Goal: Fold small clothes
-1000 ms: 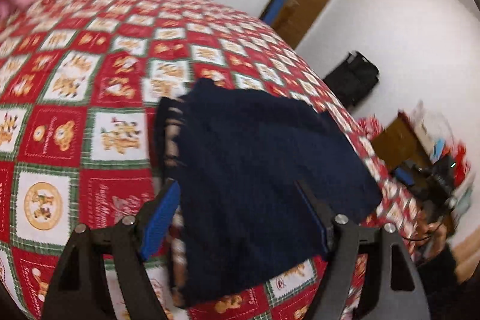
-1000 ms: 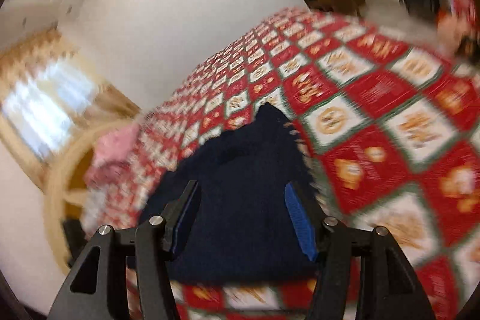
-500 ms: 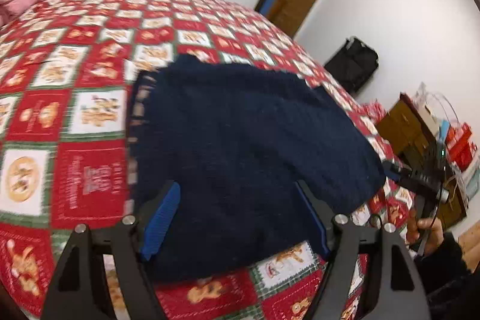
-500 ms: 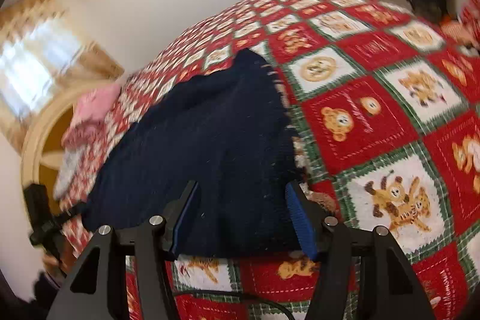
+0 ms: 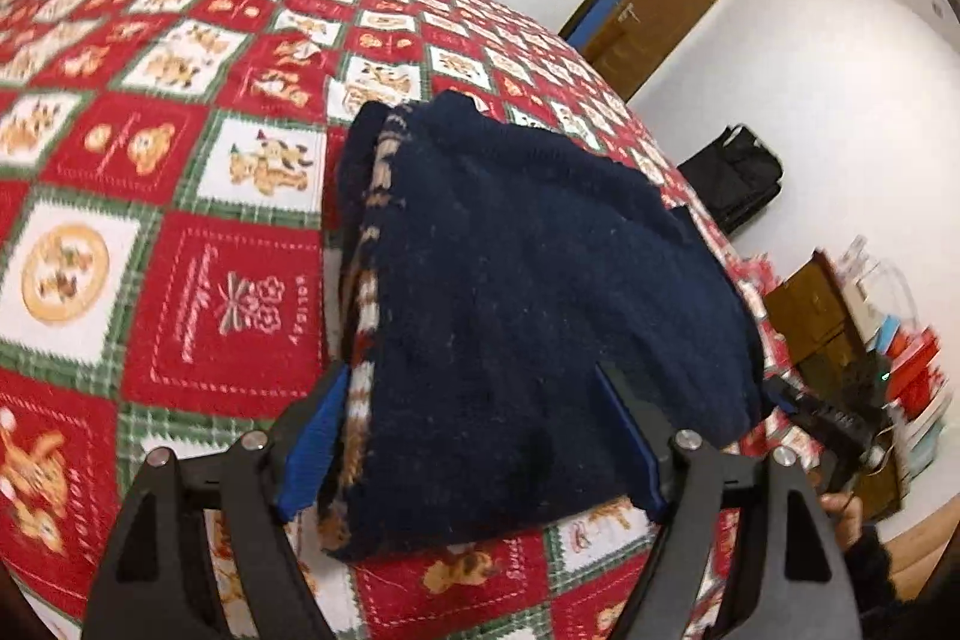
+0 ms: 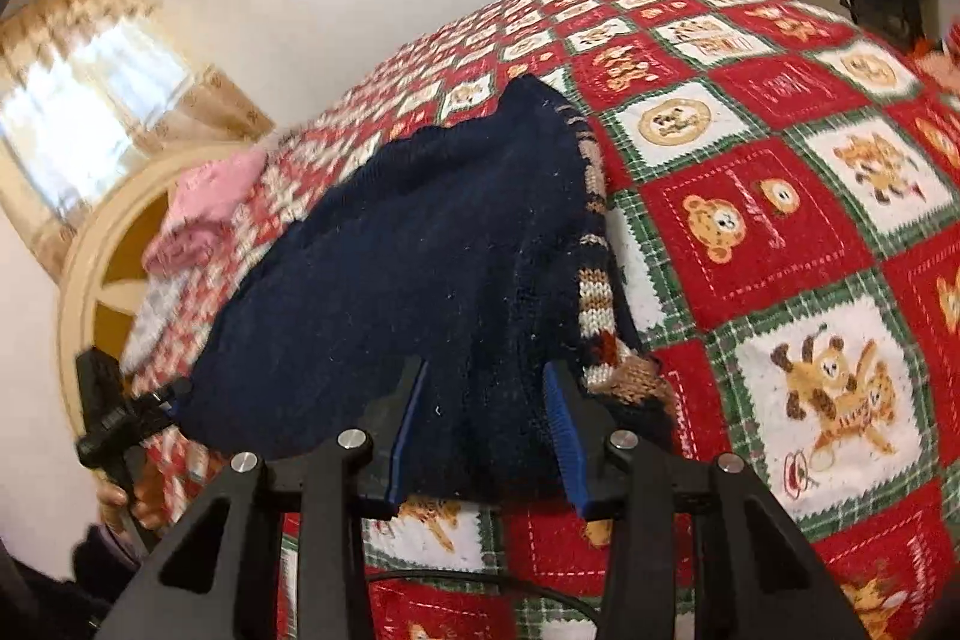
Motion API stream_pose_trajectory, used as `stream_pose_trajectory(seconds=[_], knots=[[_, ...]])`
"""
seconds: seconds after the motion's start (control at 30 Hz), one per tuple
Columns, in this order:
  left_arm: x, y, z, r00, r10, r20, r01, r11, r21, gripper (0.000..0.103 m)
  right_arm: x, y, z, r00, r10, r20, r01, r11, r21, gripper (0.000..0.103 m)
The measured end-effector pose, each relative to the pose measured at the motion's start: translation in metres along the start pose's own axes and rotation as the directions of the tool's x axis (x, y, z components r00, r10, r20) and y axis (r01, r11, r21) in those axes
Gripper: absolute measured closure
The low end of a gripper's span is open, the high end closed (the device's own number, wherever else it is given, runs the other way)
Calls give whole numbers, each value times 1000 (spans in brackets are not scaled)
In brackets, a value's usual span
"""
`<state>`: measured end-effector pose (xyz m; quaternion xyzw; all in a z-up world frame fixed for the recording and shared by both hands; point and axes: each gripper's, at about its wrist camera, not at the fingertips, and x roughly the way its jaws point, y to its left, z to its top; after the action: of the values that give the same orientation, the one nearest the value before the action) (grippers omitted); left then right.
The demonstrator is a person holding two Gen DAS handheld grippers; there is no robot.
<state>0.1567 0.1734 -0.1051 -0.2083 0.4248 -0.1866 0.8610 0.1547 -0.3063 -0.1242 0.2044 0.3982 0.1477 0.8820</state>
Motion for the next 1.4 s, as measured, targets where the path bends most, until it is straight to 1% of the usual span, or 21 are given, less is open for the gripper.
stream_pose_trajectory(seconds=[0.1,0.17,0.23,0.37,0.43,0.5,0.53,0.57,0.63,0.7,0.8,0.9,0.97,1.07,1.13,1.2,1.23,1.3,1.33,1.37,1.4], knots=[[-3,1,-2,1000,1,7,-1,1000,2,24,3,7,2,999,-38,-14,37,998,-50,58],[-6,-2,-3,1000,-22,21,22,1000,-6,29,5,9,2,999,-47,-14,47,997,-57,48],[-10,-9,-3,999,-17,39,16,1000,27,42,7,13,1,996,-84,-13,83,994,-75,48],[-8,-19,-6,1000,17,25,-19,994,103,60,8,20,-2,992,-125,-6,124,986,-115,48],[-3,-15,-8,1000,19,8,-19,996,90,77,11,23,-3,988,-153,-7,150,977,-150,48],[0,-6,-9,1000,-3,-9,4,999,41,89,14,29,-3,982,-188,-16,182,966,-186,62],[-2,-3,-8,999,-35,-7,35,999,16,89,15,32,-3,977,-212,-25,202,957,-207,81],[-5,-1,-8,998,-58,-1,58,998,0,89,14,32,-1,977,-212,-36,200,957,-211,93],[-18,4,-6,993,-115,25,116,993,-34,90,5,29,5,982,-185,-39,175,966,-190,96],[-31,5,-5,989,-142,45,144,989,-42,90,-10,26,10,989,-146,-26,139,976,-167,98],[-46,6,-8,984,-168,60,171,985,-35,90,-29,23,9,990,-138,-15,134,976,-170,98],[-48,7,-18,987,-150,53,151,988,-15,90,-33,10,0,980,-194,-38,185,969,-166,98],[-40,11,-26,994,-105,26,106,994,-8,90,-27,-6,-9,974,-219,-65,210,969,-127,98],[-31,25,-31,999,-33,-4,32,999,-33,90,-30,-20,-16,987,-161,-29,160,986,-41,97],[-31,32,-30,1000,-28,-7,28,998,-57,90,-38,-25,-13,995,-100,21,99,995,27,97],[-33,30,-24,999,-40,0,40,998,-57,89,-44,-25,-8,996,-76,56,72,995,70,97],[-32,26,-22,1000,-31,2,31,999,-43,89,-46,-24,-6,995,-63,72,57,995,78,93],[-28,19,-19,1000,-9,-5,9,1000,-13,89,-47,-20,-4,994,-48,94,41,996,79,62],[-25,17,-18,1000,-3,-10,3,1000,-5,89,-47,-18,-4,992,-57,111,50,997,63,29],[-23,14,-16,1000,-6,-15,6,1000,1,89,-47,-16,-3,990,-67,123,62,997,48,17],[-20,13,-15,1000,-8,-19,9,1000,2,89,-45,-12,-3,985,-83,149,82,997,15,17]])
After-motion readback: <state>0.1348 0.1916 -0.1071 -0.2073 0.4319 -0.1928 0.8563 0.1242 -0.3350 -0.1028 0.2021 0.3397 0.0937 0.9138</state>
